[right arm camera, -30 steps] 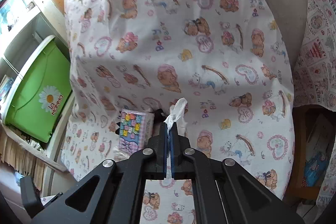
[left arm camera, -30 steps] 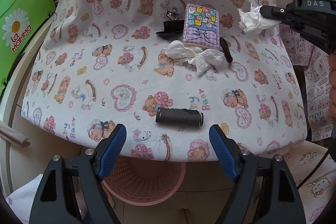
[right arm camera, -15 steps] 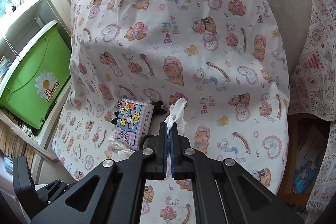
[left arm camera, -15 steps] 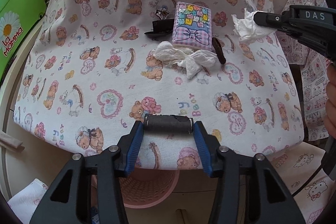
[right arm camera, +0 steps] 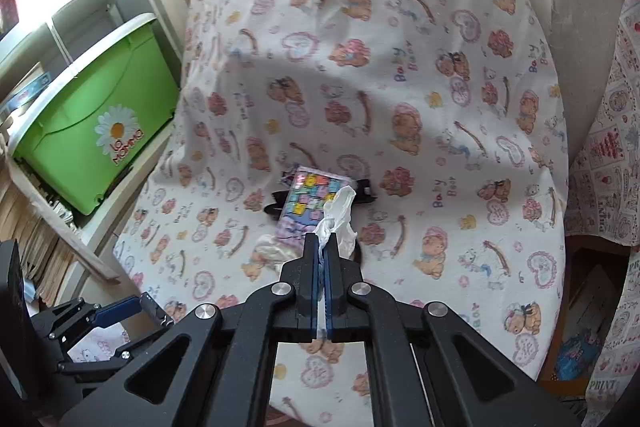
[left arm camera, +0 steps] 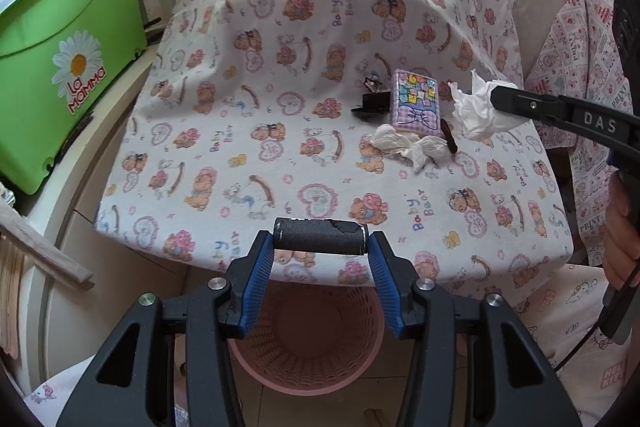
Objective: Collect trash
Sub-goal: 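Carry the tissue and roller over the pink wastebasket and open both tools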
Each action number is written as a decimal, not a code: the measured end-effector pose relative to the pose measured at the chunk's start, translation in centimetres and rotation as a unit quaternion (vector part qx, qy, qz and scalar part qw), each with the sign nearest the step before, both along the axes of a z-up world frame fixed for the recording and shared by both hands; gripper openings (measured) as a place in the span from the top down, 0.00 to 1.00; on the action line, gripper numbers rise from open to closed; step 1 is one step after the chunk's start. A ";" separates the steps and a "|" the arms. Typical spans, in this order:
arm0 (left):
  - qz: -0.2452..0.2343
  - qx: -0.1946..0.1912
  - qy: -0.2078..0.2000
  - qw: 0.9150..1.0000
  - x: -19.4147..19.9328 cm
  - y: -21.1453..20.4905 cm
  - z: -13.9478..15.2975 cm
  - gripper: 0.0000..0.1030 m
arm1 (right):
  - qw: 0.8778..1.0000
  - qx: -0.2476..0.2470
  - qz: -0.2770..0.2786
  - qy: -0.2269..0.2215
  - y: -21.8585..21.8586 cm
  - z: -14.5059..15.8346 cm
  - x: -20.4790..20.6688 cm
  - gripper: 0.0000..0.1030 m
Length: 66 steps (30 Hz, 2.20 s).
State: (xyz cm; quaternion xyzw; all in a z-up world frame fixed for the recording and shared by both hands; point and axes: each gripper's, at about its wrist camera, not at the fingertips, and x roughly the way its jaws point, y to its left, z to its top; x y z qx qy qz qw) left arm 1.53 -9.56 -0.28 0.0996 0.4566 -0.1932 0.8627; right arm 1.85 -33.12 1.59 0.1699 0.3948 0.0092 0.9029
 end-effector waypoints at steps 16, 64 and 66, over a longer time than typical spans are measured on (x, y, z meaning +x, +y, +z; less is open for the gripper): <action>0.062 -0.045 0.056 0.995 -0.7 7.2 -2.7 0.54 | 0.994 0.050 0.088 -0.042 11.2 1.0 -9.7 0.97; 0.124 0.020 0.238 0.963 3.3 8.9 -17.9 0.25 | 0.965 -0.089 0.146 0.197 20.6 -18.3 -5.2 0.51; 0.128 0.029 0.235 0.963 3.2 8.9 -17.6 0.21 | 0.966 -0.089 0.145 0.194 20.4 -18.2 -5.2 0.48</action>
